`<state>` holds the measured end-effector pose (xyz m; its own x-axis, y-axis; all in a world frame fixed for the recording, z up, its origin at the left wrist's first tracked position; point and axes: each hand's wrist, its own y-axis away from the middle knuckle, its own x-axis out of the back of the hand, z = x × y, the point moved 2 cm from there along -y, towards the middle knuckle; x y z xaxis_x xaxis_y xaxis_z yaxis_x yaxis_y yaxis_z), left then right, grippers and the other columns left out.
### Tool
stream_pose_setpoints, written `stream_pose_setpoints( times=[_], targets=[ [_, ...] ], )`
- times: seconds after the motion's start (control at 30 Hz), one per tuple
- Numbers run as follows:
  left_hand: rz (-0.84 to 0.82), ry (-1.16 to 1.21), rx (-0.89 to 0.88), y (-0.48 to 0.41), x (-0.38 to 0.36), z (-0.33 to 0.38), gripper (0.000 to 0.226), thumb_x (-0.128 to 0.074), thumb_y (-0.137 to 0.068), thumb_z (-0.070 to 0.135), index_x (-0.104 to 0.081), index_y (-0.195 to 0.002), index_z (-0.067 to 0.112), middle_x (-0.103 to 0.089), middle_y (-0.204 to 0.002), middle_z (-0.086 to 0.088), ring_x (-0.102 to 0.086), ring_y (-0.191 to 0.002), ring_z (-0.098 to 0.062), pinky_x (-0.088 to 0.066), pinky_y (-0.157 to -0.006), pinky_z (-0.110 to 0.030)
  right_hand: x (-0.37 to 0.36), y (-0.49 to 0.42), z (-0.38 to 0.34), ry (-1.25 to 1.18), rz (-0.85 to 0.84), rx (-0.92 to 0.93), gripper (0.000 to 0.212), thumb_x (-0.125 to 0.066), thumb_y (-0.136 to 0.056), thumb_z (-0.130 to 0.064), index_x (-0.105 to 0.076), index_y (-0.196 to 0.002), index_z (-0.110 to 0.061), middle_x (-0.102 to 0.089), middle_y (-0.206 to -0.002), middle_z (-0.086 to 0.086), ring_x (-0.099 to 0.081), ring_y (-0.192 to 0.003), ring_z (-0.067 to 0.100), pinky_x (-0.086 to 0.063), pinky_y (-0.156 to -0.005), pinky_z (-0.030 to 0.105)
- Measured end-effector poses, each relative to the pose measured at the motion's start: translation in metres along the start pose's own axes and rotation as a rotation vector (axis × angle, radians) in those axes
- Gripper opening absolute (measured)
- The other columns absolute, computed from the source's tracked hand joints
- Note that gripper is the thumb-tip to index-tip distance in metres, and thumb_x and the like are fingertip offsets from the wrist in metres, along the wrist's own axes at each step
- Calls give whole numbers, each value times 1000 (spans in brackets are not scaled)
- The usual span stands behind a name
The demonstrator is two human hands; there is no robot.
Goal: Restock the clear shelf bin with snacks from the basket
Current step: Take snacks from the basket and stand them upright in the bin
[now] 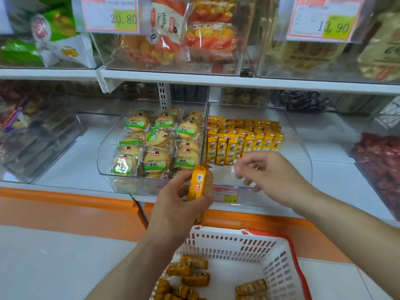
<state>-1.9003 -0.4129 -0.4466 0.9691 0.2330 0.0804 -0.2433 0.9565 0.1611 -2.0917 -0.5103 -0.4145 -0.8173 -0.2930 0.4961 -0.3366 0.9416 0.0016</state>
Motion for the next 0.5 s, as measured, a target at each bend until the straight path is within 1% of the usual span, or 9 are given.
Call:
stream_pose_setpoints(
  times=[0.07,0.1,0.17,0.23,0.3,0.33,0.4,0.47,0.5],
  targets=[
    [-14,-21,-5,6,-9,2,37,-83,-84,21,-70,-113,40,-77,-95,7,-74,-84,-26,-65,-69,-47,-6,29,-4,-161,-71,-50,7,-68,-92,-31,-74,-93,-30,-75,-83,-6,-71,-68,13,-54,-57,24],
    [-21,-34,-12,9,-14,2,36,-83,-84,22,-70,-112,40,-76,-95,8,-74,-82,-27,-64,-66,-46,-9,39,-4,-210,-76,-74,7,-67,-93,-30,-73,-98,-29,-74,-82,-5,-71,-68,16,-56,-58,29],
    [-24,-93,-43,15,-23,1,37,-84,-83,21,-68,-108,44,-75,-95,13,-73,-77,-21,-64,-62,-42,-13,51,-4,-227,-71,-108,11,-68,-93,-32,-69,-103,-30,-73,-82,-4,-71,-68,15,-59,-59,33],
    [-37,-191,-112,22,-32,-1,43,-85,-81,21,-64,-105,49,-72,-93,18,-72,-75,-12,-60,-57,-29,-13,58,-5,-214,-54,-131,17,-69,-90,-39,-67,-104,-30,-71,-87,0,-73,-69,18,-61,-58,35],
    [-56,-298,-191,30,-39,-1,48,-86,-80,22,-59,-105,53,-68,-93,26,-69,-74,-3,-52,-53,-16,-11,63,-5,-230,-55,-160,29,-74,-84,-48,-66,-101,-26,-71,-87,6,-73,-68,22,-60,-57,35],
    [-58,-339,-225,33,-43,-1,50,-86,-79,23,-57,-105,54,-67,-94,29,-69,-74,0,-51,-52,-14,-10,65,-4,-231,-61,-176,36,-76,-80,-52,-65,-99,-24,-71,-85,6,-73,-67,23,-60,-56,35],
    [-50,-416,-296,39,-47,-1,54,-88,-77,24,-54,-104,55,-66,-91,28,-67,-75,5,-49,-54,-11,-8,67,-3,-204,-63,-201,46,-79,-73,-58,-63,-96,-22,-73,-81,6,-73,-66,26,-60,-57,37],
    [-43,-488,-354,43,-49,-1,55,-90,-75,28,-54,-109,53,-65,-89,29,-64,-81,10,-48,-59,-7,-6,68,0,-179,-73,-229,46,-79,-73,-57,-62,-95,-20,-74,-77,6,-73,-66,28,-59,-54,36],
    [-40,-495,-367,44,-50,0,54,-90,-74,31,-57,-112,50,-65,-91,30,-64,-84,10,-48,-62,-7,-4,68,1,-190,-83,-244,42,-80,-76,-51,-62,-95,-19,-75,-77,7,-73,-66,27,-58,-54,34]
  ],
)
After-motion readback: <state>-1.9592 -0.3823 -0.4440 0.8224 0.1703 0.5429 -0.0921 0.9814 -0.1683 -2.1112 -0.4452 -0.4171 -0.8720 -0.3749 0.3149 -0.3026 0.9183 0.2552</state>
